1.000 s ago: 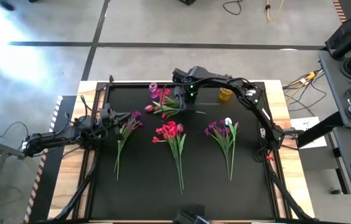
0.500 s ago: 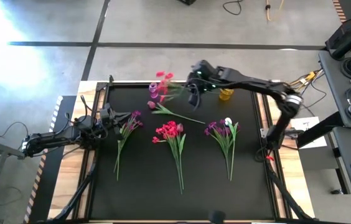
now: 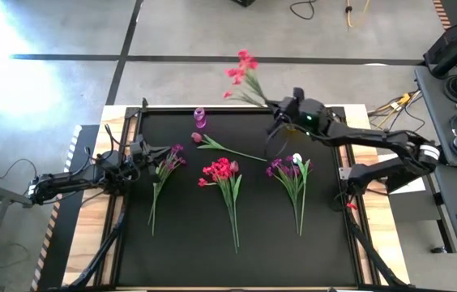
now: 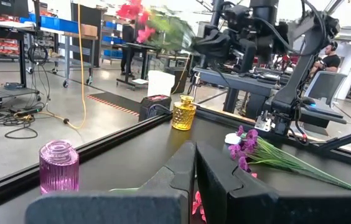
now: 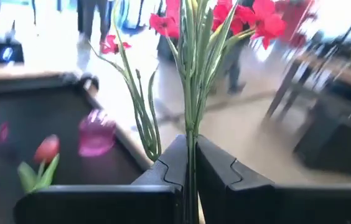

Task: Sort flowers into vase by color
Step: Put the top bouquet of red flowers into the yellow vase

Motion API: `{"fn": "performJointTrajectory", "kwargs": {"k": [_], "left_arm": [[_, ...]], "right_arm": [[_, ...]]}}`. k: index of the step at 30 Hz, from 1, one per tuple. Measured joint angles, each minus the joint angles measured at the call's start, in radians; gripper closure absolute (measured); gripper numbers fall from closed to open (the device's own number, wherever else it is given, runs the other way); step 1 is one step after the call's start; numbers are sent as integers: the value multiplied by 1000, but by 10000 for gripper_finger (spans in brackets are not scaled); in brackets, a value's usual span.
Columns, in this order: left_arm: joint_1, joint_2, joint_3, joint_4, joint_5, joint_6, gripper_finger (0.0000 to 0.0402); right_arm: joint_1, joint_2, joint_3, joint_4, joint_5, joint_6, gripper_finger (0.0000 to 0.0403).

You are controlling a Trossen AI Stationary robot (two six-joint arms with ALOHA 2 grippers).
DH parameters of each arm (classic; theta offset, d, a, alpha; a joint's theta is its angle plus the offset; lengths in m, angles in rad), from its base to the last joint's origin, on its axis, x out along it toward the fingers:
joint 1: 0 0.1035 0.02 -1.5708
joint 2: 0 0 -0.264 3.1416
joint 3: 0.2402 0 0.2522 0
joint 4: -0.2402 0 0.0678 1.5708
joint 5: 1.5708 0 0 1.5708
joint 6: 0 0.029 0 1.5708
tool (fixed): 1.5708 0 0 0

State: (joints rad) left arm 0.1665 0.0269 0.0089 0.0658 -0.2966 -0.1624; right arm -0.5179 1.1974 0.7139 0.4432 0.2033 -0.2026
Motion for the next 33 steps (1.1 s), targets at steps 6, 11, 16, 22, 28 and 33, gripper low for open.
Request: {"fn": "performJointTrajectory", "kwargs": {"k": [6, 11, 16, 22, 28, 33], "left_arm": [[0, 0, 0, 0, 0, 0, 402], [0, 0, 0, 0, 0, 0, 402], [0, 0, 0, 0, 0, 0, 402], [0, 0, 0, 0, 0, 0, 402], [0, 0, 0, 0, 0, 0, 402], [0, 0, 0, 0, 0, 0, 402]], "right_arm": [[-26, -15, -147, 372, 61, -76, 386], [-97, 33, -218, 625, 64, -86, 386], [-175, 122, -232, 745, 63, -69, 386], [-235, 268, -218, 945, 59, -95, 386], [-284, 408, -143, 1013, 51, -86, 386], [-295, 491, -93, 1014, 51, -88, 386]]}}
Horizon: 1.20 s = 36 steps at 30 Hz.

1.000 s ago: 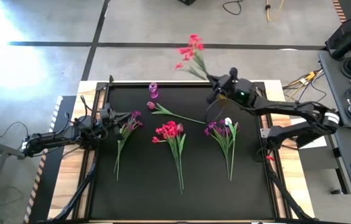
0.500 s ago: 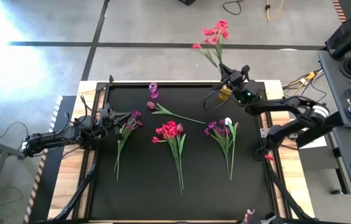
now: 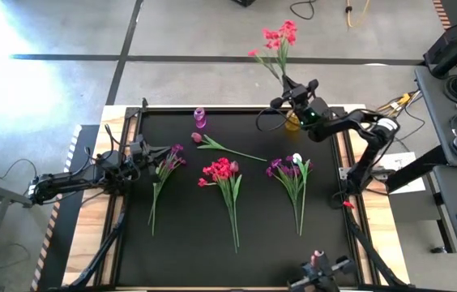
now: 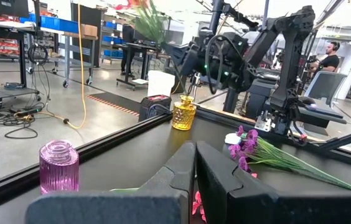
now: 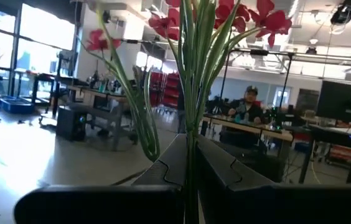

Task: Sort flowers into vase by color
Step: Put the top bouquet of red flowers into the yellow vase

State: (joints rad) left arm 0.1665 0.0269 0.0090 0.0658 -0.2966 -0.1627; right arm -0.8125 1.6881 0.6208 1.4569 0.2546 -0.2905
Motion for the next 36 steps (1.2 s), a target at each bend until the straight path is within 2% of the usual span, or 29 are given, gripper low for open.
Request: {"fn": "performJointTrajectory", "kwargs": {"k": [10, 16, 20, 36], "left_arm": [[0, 0, 0, 0, 0, 0, 402], [0, 0, 0, 0, 0, 0, 402], [0, 0, 0, 0, 0, 0, 402], [0, 0, 0, 0, 0, 0, 402]], "right_arm": [[-3, 34, 5, 41, 8, -35, 386], [-3, 34, -30, 46, 10, 1, 386], [-2, 33, -74, 117, 50, 9, 390], [3, -109, -191, 115, 61, -6, 393]]}}
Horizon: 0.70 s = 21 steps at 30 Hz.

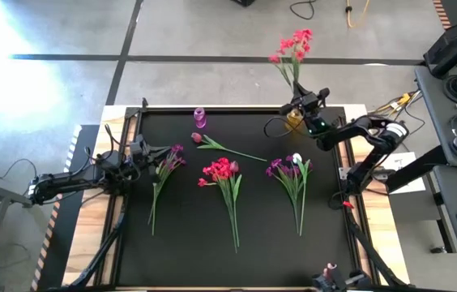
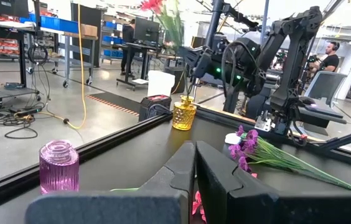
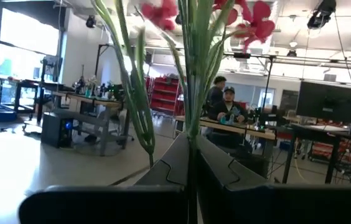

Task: Sort flowers into vase by color
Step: Put the top bouquet of red flowers into the yellow vase

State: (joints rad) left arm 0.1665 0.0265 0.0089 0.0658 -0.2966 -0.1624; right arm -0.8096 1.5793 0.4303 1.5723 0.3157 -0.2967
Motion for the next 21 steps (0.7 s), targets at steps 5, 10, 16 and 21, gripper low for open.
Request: {"fn": "performJointTrajectory", "kwargs": {"k": [5, 10, 16, 21], "left_arm": [[0, 0, 0, 0, 0, 0, 402], [0, 0, 0, 0, 0, 0, 402], [0, 0, 0, 0, 0, 0, 402], [0, 0, 0, 0, 0, 0, 402]], "right_arm": [[0, -48, -76, -5, 0, 11, 393], [0, -104, -154, -6, 21, 79, 378], [0, -171, -234, -14, 26, 139, 327], [0, -246, -241, -111, 27, 187, 293]]}}
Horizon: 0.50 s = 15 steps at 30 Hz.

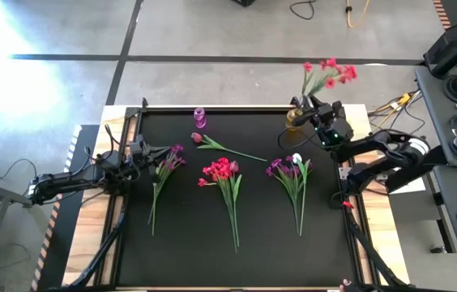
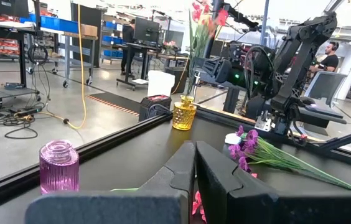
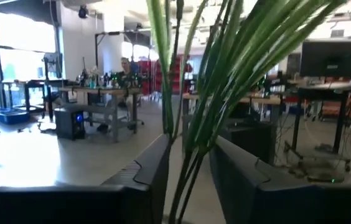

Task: Sort flowers into vase by color
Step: Put the top bouquet of red flowers into the yellow vase

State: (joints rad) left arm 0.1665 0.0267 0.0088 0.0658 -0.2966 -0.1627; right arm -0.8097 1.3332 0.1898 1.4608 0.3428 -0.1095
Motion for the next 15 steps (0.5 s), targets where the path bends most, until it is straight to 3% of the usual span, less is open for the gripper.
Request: {"fn": "performJointTrajectory", "kwargs": {"k": [4, 15], "left_arm": [[0, 0, 0, 0, 0, 0, 402], [0, 0, 0, 0, 0, 0, 402]], "right_arm": [[0, -67, 23, -167, -1, 61, 282], [0, -168, 246, -915, -2, 165, 211]]}}
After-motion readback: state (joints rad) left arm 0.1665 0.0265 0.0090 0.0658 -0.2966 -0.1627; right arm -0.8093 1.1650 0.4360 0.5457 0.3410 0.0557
